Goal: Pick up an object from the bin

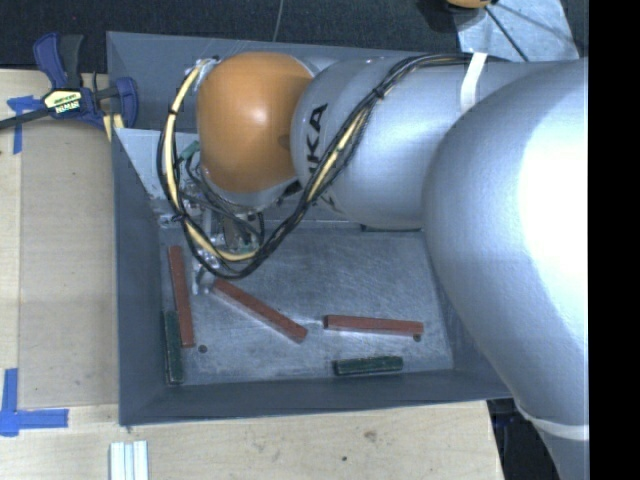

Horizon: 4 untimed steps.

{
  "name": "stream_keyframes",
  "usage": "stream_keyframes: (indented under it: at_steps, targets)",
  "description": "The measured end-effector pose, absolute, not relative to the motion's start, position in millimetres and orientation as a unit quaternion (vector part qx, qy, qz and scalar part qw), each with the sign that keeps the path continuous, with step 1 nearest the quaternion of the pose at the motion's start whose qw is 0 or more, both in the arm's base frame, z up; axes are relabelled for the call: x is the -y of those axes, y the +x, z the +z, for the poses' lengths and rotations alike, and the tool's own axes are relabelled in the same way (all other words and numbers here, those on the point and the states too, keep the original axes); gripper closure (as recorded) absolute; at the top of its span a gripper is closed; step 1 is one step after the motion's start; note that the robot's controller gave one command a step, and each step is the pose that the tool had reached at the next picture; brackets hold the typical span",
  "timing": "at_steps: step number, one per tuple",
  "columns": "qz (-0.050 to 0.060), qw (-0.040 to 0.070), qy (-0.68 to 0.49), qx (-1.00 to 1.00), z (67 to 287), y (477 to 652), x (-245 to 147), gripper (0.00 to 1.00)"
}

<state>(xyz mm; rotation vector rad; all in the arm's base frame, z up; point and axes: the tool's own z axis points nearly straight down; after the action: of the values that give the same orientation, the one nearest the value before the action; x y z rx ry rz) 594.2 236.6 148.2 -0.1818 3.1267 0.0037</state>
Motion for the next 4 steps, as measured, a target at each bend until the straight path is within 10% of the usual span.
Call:
stream_keyframes:
  at_steps: [1,2,3,4]
  targets:
    - [0.001,0.000,-0.057,-0.998,106,577.5,-194,0.00]
    - [0.002,0.011,-0.161,-0.987,77,525.9,-172,1.00]
    - [0.002,0.010,-0.161,-0.987,77,525.9,-172,1.00]
    - [0.000,0.001,-0.183,-0.983,191,520.5,-155,1.00]
